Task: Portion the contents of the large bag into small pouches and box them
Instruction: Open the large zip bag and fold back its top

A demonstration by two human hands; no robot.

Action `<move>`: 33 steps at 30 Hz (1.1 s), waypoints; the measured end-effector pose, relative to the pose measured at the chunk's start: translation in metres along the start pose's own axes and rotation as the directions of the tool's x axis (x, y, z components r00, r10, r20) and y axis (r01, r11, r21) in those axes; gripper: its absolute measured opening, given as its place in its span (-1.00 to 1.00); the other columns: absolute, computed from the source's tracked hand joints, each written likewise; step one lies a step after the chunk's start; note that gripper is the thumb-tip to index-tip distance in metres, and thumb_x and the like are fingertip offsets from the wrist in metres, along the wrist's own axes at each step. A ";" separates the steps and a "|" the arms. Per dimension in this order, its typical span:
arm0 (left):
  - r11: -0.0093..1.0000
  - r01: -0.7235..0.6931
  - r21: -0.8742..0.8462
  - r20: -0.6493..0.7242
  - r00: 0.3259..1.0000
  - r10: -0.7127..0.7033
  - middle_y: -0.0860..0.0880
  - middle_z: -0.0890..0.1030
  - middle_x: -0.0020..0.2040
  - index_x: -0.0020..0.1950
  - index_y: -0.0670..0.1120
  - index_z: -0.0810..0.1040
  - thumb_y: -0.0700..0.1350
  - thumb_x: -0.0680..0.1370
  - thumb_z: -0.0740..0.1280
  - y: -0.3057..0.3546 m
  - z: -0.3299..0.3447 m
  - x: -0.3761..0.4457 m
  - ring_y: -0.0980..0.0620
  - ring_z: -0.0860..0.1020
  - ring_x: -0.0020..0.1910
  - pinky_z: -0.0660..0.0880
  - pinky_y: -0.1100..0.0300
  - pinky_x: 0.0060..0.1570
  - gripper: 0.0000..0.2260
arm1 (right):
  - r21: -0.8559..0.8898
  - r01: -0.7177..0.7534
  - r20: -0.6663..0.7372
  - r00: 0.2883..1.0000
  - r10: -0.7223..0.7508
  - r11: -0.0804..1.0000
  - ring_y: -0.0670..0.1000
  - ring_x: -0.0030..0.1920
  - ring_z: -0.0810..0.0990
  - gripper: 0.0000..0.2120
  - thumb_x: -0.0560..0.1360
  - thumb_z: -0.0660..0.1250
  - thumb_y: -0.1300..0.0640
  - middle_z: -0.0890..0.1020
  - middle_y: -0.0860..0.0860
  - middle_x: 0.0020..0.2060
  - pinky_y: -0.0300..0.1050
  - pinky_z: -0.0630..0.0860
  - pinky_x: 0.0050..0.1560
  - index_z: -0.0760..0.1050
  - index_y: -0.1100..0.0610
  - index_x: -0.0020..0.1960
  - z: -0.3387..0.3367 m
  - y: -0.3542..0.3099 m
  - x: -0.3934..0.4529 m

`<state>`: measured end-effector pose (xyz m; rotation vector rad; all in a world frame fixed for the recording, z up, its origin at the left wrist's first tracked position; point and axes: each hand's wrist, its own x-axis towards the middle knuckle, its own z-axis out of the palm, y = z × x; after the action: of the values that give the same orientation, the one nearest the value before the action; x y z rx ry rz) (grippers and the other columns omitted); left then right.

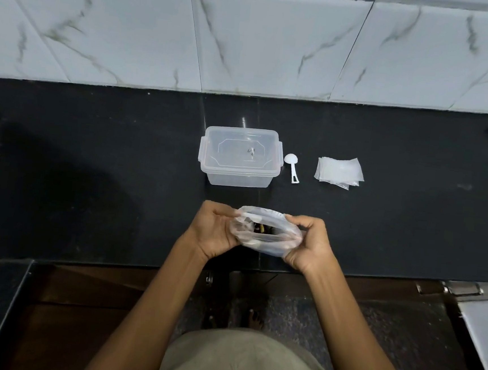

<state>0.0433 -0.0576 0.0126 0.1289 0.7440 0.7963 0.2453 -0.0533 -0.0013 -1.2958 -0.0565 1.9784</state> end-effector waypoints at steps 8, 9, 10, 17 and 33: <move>0.722 -0.114 0.682 -0.447 0.717 0.536 -0.08 0.57 -0.29 -0.14 -0.16 0.55 -0.36 0.39 0.35 -0.030 0.014 0.023 0.01 0.52 -0.30 0.47 0.17 -0.34 -0.87 | -0.626 0.299 -0.081 0.894 -0.441 0.720 0.04 -0.18 0.48 -0.51 0.18 0.42 0.42 0.51 0.07 -0.18 -0.08 0.46 -0.26 0.33 0.03 -0.06 0.012 0.019 0.003; 0.701 -0.128 0.701 -0.446 0.689 0.572 -0.05 0.56 -0.34 -0.21 -0.13 0.55 -0.30 0.39 0.38 -0.030 0.013 0.025 0.02 0.51 -0.34 0.47 0.16 -0.35 -0.91 | -0.660 0.308 -0.042 0.896 -0.442 0.685 0.05 -0.15 0.52 -0.51 0.23 0.41 0.47 0.54 0.09 -0.14 -0.01 0.53 -0.22 0.34 0.03 -0.04 0.012 0.019 0.003; 0.688 -0.140 0.712 -0.444 0.669 0.596 -0.02 0.54 -0.38 -0.28 -0.10 0.54 -0.26 0.38 0.39 -0.029 0.013 0.024 0.03 0.50 -0.37 0.47 0.15 -0.34 -0.91 | -0.683 0.311 -0.011 0.900 -0.436 0.661 0.07 -0.13 0.57 -0.51 0.27 0.40 0.50 0.58 0.13 -0.09 0.07 0.60 -0.16 0.36 0.03 -0.01 0.011 0.020 0.004; 0.787 -0.068 0.613 -0.493 0.745 0.449 -0.07 0.49 -0.40 -0.45 -0.09 0.44 -0.12 0.27 0.24 -0.029 0.009 0.024 -0.07 0.51 -0.33 0.47 0.06 -0.22 -0.89 | -0.709 0.324 -0.057 0.859 -0.509 0.627 0.18 -0.19 0.69 -0.65 0.36 0.34 0.32 0.68 0.18 -0.17 0.03 0.56 -0.23 0.40 0.00 0.05 0.004 0.027 0.008; 0.357 0.057 0.932 -0.271 0.763 0.586 -0.03 0.54 -0.08 0.03 -0.10 0.44 -0.32 0.45 0.34 -0.044 -0.006 0.037 0.09 0.51 -0.18 0.42 0.27 -0.30 -0.78 | -0.943 0.314 0.149 0.698 -0.701 0.112 0.00 -0.30 0.53 -0.67 0.35 0.43 0.26 0.57 0.06 -0.22 -0.20 0.39 -0.44 0.37 0.05 0.01 -0.012 0.018 0.011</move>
<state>0.0827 -0.0643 -0.0286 1.1267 1.7777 0.6549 0.2424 -0.0634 -0.0226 -1.9135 -1.5373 0.8959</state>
